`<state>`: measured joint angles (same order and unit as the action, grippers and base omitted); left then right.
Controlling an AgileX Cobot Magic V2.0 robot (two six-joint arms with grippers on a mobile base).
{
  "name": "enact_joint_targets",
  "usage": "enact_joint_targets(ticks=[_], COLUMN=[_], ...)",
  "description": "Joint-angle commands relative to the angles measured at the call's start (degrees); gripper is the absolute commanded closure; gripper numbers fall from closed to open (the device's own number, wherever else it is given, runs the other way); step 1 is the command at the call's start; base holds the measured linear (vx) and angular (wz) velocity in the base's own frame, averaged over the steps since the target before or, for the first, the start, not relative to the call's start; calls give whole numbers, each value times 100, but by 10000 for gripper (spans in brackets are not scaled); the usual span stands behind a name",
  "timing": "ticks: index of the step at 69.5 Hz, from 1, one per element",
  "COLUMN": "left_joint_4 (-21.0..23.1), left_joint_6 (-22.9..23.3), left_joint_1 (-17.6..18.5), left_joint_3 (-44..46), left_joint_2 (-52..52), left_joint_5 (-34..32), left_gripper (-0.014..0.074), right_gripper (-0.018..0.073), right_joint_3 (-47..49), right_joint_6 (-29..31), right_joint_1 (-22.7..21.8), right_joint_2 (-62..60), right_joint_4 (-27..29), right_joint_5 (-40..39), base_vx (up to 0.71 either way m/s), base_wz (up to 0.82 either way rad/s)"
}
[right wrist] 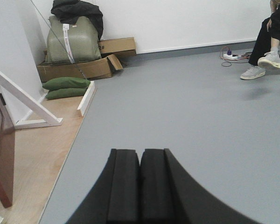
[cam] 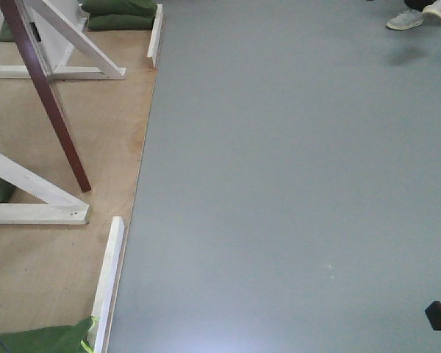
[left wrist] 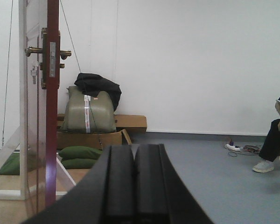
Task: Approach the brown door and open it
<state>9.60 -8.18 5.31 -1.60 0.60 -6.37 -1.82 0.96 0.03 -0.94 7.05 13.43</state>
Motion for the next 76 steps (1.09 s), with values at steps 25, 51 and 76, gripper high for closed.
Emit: enact_joint_targets(ticks=[25, 51, 76], left_joint_4=[-20, -20, -20], left_joint_6=[37, 37, 37], left_joint_1=[37, 37, 37], left_joint_3=[-146, -146, -146], left_joint_2=[148, 148, 148], left_joint_5=[-434, -434, -434], left_gripper=[586, 586, 586], right_gripper=[559, 559, 559], right_joint_3=[-11, -11, -11], right_joint_6=[51, 51, 51], right_joint_1=[6, 6, 6], right_joint_2=[-49, -49, -49], right_joint_4=[-27, -27, -27], right_joint_5=[-458, -458, -458], base_vx=[27, 34, 39], base_wz=[-1, 5, 6])
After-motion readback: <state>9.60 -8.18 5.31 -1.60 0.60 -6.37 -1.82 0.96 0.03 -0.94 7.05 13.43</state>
